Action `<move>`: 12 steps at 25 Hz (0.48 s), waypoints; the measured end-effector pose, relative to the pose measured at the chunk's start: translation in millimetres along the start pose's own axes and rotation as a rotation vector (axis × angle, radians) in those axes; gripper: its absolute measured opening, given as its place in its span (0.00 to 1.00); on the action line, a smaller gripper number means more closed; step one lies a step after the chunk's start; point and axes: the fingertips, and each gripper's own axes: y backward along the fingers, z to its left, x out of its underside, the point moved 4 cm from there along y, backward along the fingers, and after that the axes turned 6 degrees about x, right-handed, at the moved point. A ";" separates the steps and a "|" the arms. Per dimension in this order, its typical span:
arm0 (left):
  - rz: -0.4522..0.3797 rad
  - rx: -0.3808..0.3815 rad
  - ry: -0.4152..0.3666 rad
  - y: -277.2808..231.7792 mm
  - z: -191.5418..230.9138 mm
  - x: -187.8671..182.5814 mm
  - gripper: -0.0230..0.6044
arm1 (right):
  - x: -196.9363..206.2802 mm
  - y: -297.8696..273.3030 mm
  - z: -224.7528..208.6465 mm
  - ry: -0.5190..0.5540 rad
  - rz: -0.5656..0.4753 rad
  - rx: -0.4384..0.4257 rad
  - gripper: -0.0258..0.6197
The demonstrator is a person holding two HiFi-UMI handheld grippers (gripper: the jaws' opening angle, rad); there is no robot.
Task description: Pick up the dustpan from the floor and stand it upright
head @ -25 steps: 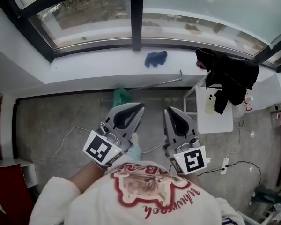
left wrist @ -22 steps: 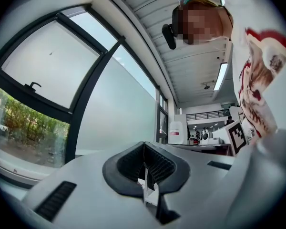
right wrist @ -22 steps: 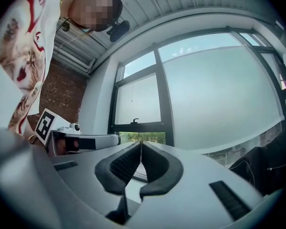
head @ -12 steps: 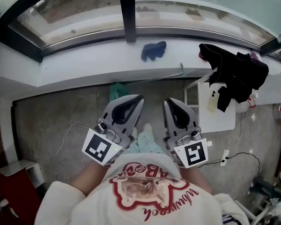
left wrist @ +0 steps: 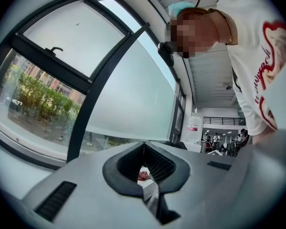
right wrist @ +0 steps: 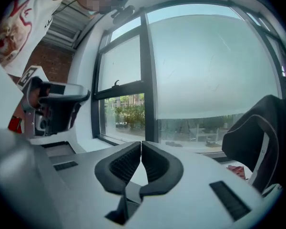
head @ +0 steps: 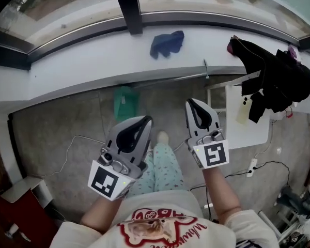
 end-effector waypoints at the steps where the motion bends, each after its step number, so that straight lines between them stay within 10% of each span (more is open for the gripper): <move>1: 0.006 0.001 0.005 -3.2 5.4 9.8 0.07 | 13.1 -11.0 -4.8 0.009 0.006 0.003 0.08; 12: 0.097 -0.028 0.039 -8.1 52.7 113.9 0.07 | 204.7 -94.4 -38.0 -0.024 0.187 -0.020 0.21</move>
